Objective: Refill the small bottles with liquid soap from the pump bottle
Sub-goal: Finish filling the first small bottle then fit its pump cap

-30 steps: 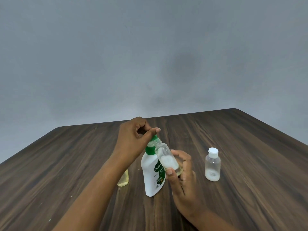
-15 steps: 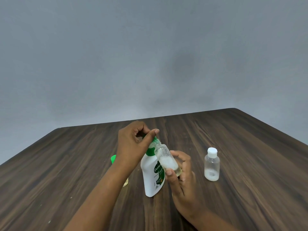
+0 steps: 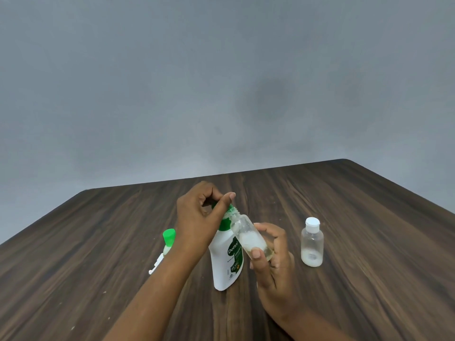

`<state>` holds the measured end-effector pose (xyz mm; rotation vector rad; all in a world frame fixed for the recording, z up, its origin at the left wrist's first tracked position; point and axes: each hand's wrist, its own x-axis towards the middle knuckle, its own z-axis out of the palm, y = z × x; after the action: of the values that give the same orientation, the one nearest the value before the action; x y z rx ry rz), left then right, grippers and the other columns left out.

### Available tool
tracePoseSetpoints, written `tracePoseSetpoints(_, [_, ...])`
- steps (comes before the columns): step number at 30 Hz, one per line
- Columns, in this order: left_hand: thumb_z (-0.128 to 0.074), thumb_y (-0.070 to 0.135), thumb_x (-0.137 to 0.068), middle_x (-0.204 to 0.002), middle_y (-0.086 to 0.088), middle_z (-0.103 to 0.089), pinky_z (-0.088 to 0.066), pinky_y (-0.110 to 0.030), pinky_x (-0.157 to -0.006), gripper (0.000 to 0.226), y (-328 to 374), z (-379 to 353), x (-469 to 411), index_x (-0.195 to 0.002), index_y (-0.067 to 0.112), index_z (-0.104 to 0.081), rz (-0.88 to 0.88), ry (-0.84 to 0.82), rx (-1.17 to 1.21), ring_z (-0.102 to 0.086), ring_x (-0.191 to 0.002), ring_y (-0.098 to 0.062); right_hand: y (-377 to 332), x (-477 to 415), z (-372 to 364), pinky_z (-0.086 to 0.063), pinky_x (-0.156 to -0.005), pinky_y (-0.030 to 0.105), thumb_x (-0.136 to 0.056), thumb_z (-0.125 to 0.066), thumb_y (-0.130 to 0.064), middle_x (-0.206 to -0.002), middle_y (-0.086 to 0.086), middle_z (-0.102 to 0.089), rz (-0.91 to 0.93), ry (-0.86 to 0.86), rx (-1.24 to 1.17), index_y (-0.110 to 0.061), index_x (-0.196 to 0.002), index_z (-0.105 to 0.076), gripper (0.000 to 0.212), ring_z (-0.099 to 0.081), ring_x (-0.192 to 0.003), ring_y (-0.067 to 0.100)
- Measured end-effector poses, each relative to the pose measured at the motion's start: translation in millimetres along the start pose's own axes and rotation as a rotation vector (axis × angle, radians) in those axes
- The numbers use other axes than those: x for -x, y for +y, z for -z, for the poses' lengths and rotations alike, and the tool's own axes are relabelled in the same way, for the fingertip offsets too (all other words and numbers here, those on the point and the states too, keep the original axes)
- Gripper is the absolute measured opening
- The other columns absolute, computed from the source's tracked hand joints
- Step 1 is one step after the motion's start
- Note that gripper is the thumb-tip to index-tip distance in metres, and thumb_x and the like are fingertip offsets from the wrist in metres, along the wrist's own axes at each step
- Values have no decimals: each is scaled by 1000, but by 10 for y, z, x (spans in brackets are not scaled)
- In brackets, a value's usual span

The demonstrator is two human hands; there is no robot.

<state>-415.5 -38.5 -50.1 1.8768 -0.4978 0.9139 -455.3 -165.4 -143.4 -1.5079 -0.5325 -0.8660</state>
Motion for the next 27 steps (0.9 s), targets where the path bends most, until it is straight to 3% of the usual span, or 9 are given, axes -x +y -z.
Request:
tracePoseSetpoints(4, [-74, 15, -77, -58, -1, -60, -44, -14, -56, 26, 2, 53, -75, -59, 5, -58, -9, -47, -23, -56, -58, -11, 14, 0, -10, -41, -50, 14, -90, -41, -65, -70, -20, -59, -18, -36, 0, -43, -119, -43, 36, -57, -56, 4])
tracePoseSetpoints(15, [-74, 16, -78, -58, -10, -58, -46, -31, -54, 30, -157, -22, 40, -59, 3, -55, 45, 43, 71, -56, -57, -27, 19, 14, 13, -44, -47, 22, -91, -41, -64, -72, -11, -63, -9, -70, 21, -52, -116, -41, 29, -58, -55, 10])
tracePoseSetpoints(18, [-74, 20, -78, -59, -11, -59, -47, -32, -55, 31, -134, -4, 19, -59, 2, -56, 48, 36, 80, -56, -58, -28, 1, 5, 8, -43, -50, 16, -90, -41, -66, -75, -13, -64, -28, -80, 14, -49, -117, -41, 31, -59, -57, 7])
tracePoseSetpoints(24, [-75, 16, -76, -58, -2, -60, -43, -14, -55, 26, -70, 40, -98, -59, 4, -59, 19, -30, 3, -56, -56, -9, 28, -1, -7, -43, -50, 16, -89, -41, -68, -75, -16, -64, -55, -77, 14, -42, -119, -42, 39, -60, -59, 7])
tracePoseSetpoints(27, [-74, 17, -77, -60, -9, -61, -48, -25, -56, 27, -109, 30, -38, -60, 2, -58, 40, -5, 36, -59, -59, -20, 5, -3, 1, -40, -49, 12, -90, -41, -65, -71, -19, -62, -43, -85, 1, -40, -118, -42, 37, -57, -55, 3])
